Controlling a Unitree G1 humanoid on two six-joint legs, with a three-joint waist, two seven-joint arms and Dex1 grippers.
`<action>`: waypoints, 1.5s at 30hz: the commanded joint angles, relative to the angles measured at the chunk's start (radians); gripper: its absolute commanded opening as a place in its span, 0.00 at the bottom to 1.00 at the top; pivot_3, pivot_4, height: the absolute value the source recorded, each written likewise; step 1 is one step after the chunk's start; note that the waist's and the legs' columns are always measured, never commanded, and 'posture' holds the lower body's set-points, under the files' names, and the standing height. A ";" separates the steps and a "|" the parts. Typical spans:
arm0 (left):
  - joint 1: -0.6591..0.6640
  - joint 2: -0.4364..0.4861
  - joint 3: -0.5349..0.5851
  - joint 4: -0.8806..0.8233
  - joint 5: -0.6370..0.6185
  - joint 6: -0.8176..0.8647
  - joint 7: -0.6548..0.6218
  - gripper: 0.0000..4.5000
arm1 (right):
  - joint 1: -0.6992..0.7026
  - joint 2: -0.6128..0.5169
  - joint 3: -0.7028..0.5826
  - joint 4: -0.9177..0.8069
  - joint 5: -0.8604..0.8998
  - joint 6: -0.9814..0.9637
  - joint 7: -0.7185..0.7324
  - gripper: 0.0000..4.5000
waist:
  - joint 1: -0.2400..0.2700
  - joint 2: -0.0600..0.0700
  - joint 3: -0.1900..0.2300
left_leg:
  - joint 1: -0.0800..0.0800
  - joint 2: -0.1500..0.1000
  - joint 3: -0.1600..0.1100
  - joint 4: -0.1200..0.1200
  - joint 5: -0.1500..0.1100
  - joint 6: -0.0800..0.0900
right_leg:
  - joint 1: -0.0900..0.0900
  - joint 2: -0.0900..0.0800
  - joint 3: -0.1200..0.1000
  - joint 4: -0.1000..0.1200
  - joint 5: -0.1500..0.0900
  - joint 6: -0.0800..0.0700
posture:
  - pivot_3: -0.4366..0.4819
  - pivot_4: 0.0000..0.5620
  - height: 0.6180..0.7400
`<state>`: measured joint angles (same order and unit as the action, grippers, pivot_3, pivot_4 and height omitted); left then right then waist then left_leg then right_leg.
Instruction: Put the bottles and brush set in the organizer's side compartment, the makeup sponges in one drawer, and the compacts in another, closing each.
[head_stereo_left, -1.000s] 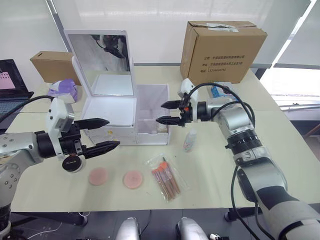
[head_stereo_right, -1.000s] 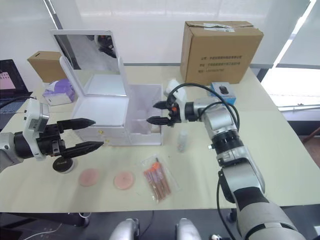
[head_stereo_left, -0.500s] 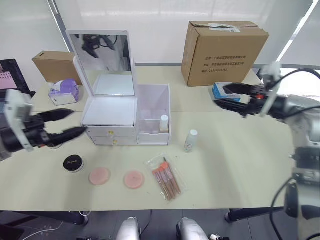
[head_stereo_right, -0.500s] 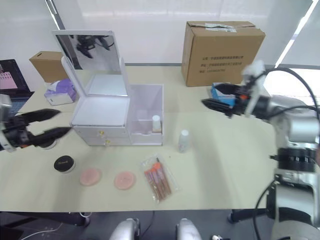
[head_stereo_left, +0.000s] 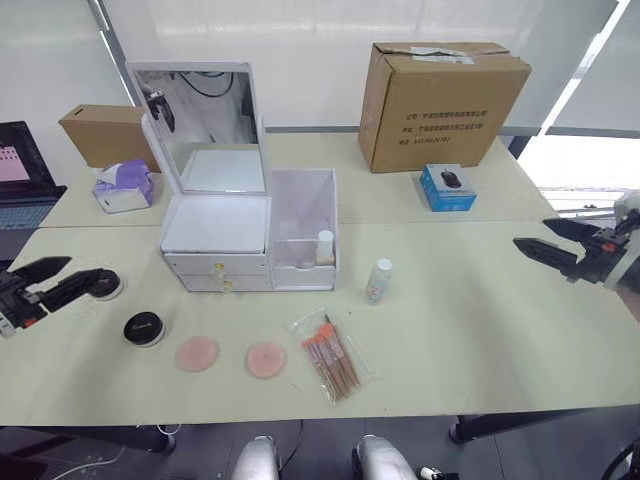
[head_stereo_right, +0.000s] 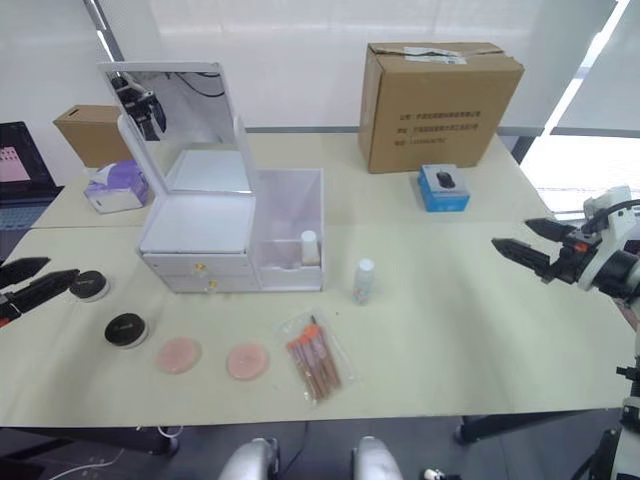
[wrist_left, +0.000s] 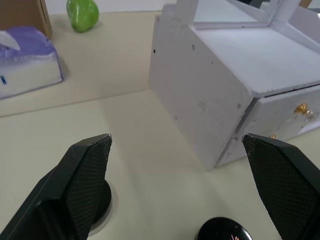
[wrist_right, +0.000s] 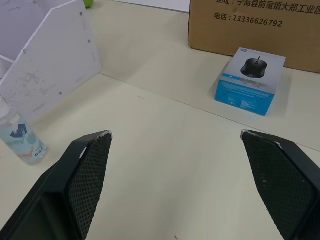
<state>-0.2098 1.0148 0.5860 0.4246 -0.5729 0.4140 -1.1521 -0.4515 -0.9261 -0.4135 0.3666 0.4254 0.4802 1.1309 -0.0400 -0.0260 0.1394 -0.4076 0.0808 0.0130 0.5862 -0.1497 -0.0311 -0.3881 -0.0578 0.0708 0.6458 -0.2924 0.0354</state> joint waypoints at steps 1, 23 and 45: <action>-0.065 0.007 -0.040 -0.095 -0.037 0.035 -0.023 1.00 | -0.015 -0.004 -0.019 -0.082 0.063 0.007 0.016 0.99 | 0.000 0.000 0.000 | 0.000 0.000 0.000 0.000 0.000 0.000 | 0.000 0.000 0.000 0.000 0.000 0.000 | 0.48 0.27 0.98; -0.224 -0.077 -0.414 -0.669 -0.152 0.261 -0.055 1.00 | -0.063 0.147 0.354 -0.532 0.091 0.227 -0.155 0.99 | -0.005 0.000 0.000 | -0.002 0.000 -0.003 0.003 0.000 0.000 | 0.000 0.004 0.002 0.000 0.004 0.010 | 0.48 0.27 0.98; -0.181 -0.075 -0.360 -0.727 -0.177 0.292 0.029 1.00 | -0.062 0.249 0.436 -0.528 0.044 0.258 -0.263 0.73 | 0.023 -0.002 0.001 | -0.005 0.000 -0.003 0.004 0.000 0.000 | 0.000 0.003 0.002 -0.002 0.004 0.009 | 0.48 0.27 0.98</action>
<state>-0.3773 0.9290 0.2008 -0.2930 -0.7478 0.7241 -1.1234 -0.5073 -0.6689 0.0297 -0.1267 0.4668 0.7307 0.8704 -0.0174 -0.0276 0.1402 -0.4121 0.0807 0.0096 0.5901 -0.1494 -0.0306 -0.3880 -0.0544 0.0727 0.6439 -0.2883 0.0442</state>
